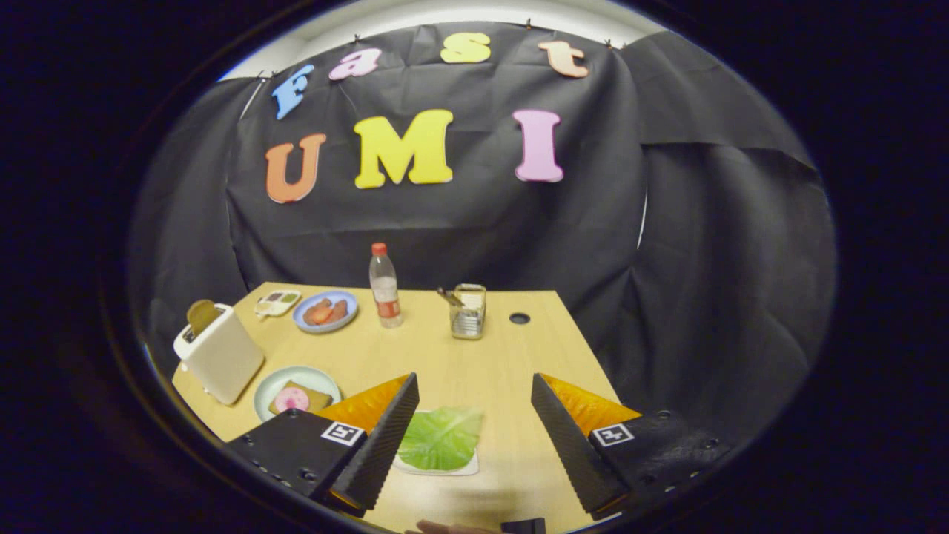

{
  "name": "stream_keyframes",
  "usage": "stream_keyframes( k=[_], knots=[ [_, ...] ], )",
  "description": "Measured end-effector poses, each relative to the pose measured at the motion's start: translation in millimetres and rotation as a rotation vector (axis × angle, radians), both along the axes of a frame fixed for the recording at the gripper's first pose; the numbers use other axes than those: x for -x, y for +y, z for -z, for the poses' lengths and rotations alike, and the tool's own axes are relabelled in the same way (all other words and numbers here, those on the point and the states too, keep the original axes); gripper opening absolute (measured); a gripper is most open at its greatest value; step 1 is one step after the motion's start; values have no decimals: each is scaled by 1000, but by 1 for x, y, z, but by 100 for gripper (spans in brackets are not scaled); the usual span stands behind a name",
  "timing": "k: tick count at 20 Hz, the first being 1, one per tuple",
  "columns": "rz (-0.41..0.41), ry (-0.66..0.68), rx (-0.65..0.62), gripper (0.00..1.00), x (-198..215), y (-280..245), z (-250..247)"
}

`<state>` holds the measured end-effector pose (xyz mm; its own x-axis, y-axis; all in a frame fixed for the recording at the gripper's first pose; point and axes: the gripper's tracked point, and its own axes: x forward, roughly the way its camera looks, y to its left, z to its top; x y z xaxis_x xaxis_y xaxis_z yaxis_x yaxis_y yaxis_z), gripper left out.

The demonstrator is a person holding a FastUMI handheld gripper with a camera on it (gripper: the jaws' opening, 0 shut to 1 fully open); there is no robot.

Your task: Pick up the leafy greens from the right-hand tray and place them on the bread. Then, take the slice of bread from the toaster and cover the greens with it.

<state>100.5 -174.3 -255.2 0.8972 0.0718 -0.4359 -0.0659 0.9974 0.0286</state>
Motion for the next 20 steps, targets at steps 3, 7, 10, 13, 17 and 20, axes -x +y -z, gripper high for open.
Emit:
stream_keyframes(
  k=[3,7,10,13,17,20],
  knots=[
    [-6,111,-12,94,-21,-3,49],
    [-36,231,6,94,-43,3,107],
    [-41,329,-27,94,-59,13,145],
    [-46,357,-29,93,-79,18,166],
    [-65,398,-29,85,-90,27,180],
    [-76,428,-41,74,-90,32,185]
  ],
)
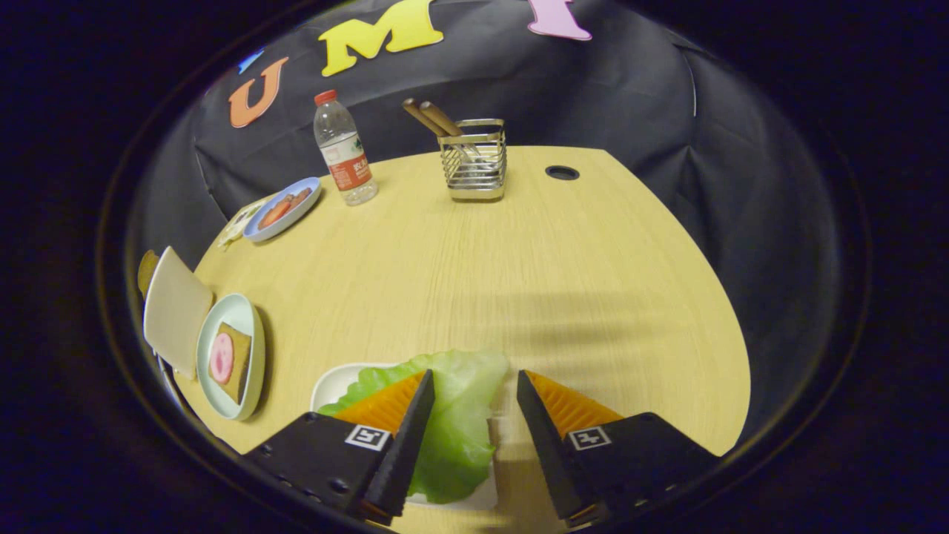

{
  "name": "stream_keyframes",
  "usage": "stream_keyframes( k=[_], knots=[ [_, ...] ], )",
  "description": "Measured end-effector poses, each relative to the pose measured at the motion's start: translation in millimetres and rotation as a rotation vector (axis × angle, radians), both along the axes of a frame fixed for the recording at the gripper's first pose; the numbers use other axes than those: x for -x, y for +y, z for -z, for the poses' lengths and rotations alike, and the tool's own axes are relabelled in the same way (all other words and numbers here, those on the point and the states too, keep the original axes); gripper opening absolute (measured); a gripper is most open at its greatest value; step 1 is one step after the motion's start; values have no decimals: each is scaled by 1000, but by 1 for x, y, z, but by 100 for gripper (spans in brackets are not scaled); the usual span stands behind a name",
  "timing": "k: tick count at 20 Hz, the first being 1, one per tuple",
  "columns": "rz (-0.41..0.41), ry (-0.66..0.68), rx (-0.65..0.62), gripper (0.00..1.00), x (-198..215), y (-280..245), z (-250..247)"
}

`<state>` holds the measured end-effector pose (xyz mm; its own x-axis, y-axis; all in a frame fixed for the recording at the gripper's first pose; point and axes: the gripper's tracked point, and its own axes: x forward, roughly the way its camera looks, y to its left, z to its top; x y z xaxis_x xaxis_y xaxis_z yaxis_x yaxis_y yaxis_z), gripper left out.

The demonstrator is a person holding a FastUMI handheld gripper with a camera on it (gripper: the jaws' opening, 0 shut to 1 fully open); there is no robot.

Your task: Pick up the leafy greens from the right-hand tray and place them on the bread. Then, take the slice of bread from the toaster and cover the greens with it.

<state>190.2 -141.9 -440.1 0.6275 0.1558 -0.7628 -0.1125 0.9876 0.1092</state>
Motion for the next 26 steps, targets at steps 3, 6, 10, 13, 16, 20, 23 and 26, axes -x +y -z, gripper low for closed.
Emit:
stream_keyframes(
  k=[3,6,10,13,16,20,23,26],
  knots=[
    [9,-35,25,50,1,-2,-9],
    [-2,-70,42,24,1,2,-17],
    [-16,-79,83,3,1,4,-18],
    [-9,-93,64,0,9,9,-31],
    [13,-117,69,0,24,15,-53],
    [28,-159,70,0,47,30,-88],
    [31,-200,76,0,62,42,-116],
    [28,-227,86,0,75,57,-140]
  ],
)
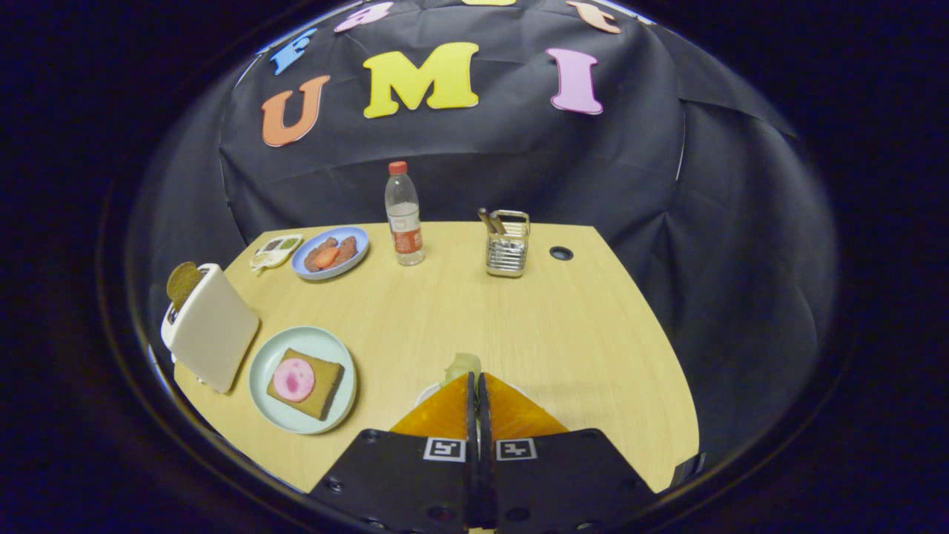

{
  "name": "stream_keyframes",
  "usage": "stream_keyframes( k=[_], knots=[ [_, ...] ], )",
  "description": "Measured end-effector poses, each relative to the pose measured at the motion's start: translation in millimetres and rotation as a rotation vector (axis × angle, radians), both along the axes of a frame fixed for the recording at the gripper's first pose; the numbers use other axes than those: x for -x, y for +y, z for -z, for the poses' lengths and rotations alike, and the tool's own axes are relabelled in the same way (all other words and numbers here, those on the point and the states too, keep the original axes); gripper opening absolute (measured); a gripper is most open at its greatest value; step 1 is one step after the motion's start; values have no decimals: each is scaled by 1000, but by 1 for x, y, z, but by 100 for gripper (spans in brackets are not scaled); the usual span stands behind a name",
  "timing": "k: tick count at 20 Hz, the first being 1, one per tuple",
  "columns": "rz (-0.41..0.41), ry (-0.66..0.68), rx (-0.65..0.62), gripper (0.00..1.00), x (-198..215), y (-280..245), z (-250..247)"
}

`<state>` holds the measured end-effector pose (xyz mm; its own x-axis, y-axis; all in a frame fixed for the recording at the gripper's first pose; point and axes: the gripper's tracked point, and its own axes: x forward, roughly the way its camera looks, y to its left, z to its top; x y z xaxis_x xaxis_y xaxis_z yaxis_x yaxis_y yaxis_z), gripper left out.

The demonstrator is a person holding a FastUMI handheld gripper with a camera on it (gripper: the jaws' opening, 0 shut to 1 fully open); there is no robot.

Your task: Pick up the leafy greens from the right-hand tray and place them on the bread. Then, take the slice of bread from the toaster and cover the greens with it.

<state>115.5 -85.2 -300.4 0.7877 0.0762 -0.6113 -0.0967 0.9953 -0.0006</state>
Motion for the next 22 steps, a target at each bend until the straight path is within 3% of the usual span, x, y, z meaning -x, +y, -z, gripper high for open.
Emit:
stream_keyframes(
  k=[6,18,22],
  knots=[
    [-22,-51,19,1,23,46,-30],
    [-74,19,-5,0,45,186,-13],
    [-110,60,-66,1,46,240,-7]
  ],
)
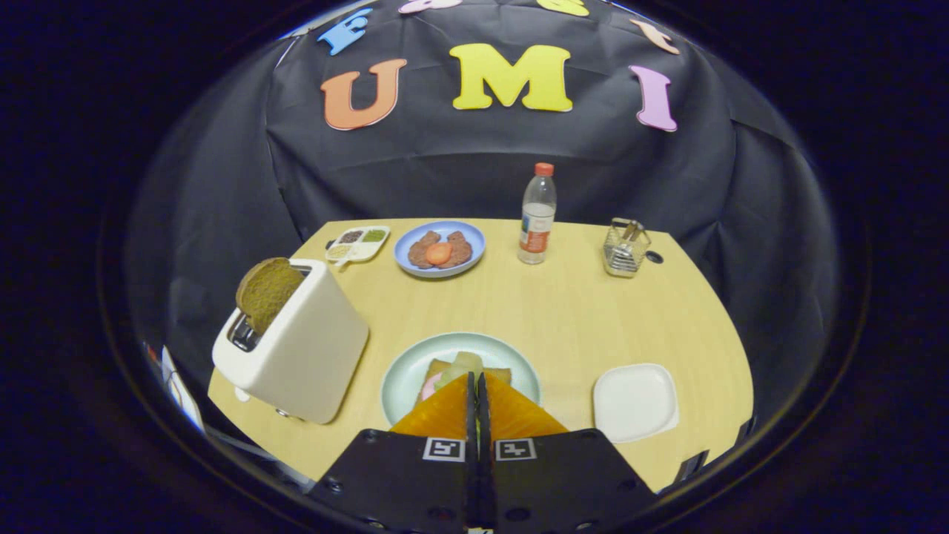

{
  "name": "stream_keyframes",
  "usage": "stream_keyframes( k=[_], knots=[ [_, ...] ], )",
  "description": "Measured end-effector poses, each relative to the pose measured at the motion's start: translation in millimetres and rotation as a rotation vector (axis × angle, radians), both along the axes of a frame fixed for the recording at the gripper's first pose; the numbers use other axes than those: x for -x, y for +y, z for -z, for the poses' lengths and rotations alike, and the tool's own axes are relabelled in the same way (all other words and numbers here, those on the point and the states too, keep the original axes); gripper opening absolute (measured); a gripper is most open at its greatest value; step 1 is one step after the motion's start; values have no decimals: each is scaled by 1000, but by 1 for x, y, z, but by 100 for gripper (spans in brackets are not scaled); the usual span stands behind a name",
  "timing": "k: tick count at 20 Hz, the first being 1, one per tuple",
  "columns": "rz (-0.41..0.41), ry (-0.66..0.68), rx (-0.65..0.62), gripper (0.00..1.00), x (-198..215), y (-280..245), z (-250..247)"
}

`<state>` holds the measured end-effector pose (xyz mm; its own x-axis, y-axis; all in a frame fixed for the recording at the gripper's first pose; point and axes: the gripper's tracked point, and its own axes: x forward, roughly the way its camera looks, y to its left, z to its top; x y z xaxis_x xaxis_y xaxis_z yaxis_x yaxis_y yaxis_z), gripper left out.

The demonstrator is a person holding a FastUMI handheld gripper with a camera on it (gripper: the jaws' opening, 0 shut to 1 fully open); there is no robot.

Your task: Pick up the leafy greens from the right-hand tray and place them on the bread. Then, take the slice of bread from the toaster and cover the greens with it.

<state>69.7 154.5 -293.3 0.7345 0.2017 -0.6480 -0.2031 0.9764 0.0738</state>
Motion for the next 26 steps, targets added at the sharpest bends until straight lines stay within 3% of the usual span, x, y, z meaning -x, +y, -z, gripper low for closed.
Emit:
stream_keyframes(
  k=[6,14,21,23,26],
  knots=[
    [1,66,-56,0,-23,43,25],
    [42,160,-39,0,-70,34,67],
    [74,208,-8,1,-88,27,88],
    [78,191,14,8,-89,23,86],
    [115,163,31,28,-88,17,77]
  ],
)
